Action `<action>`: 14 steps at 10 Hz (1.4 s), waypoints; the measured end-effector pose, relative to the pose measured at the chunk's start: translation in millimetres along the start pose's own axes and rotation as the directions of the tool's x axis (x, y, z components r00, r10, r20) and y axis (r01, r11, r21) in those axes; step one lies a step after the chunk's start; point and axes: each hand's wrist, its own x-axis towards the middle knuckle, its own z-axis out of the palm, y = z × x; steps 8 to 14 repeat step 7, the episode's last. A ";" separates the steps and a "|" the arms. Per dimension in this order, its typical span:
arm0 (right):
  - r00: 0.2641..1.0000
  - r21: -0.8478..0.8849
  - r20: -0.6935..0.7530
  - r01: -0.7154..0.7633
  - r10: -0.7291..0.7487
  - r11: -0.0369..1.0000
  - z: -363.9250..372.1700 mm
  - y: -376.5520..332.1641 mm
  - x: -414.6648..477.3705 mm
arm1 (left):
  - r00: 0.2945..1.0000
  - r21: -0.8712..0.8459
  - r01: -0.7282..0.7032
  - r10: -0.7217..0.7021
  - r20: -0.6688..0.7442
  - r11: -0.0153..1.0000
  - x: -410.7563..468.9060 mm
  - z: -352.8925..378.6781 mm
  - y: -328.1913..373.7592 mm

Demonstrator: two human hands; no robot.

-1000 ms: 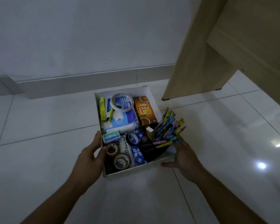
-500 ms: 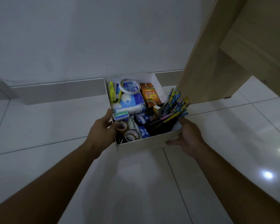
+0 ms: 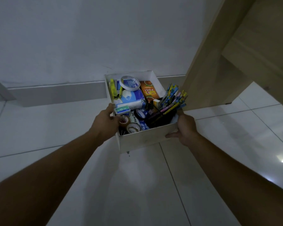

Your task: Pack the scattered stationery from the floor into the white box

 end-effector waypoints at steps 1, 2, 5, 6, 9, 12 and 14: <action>0.992 0.092 -0.113 0.065 -0.054 0.994 0.7 23.2 -9.4 | 1.000 -0.095 -0.006 0.006 0.003 0.995 -15.0 -0.4 -2.2; 0.950 -0.055 -0.196 0.235 -0.241 0.970 4.2 63.0 -34.1 | 1.000 -0.087 -0.025 0.025 -0.001 0.996 -37.4 -0.6 -13.3; 0.893 -0.497 0.165 0.441 -0.418 0.747 50.1 93.4 -110.9 | 0.988 0.190 -0.152 0.144 0.055 0.970 -83.9 -23.7 -32.4; 0.907 -0.559 0.213 0.418 -0.363 0.716 74.2 54.6 -162.4 | 0.975 0.286 -0.216 0.221 0.013 0.934 -109.3 -77.4 1.2; 0.901 -0.600 0.232 0.429 -0.366 0.676 85.6 54.6 -166.7 | 0.951 0.334 -0.278 0.308 -0.037 0.901 -113.5 -83.8 6.2; 0.901 -0.600 0.232 0.429 -0.366 0.676 85.6 54.6 -166.7 | 0.951 0.334 -0.278 0.308 -0.037 0.901 -113.5 -83.8 6.2; 0.901 -0.600 0.232 0.429 -0.366 0.676 85.6 54.6 -166.7 | 0.951 0.334 -0.278 0.308 -0.037 0.901 -113.5 -83.8 6.2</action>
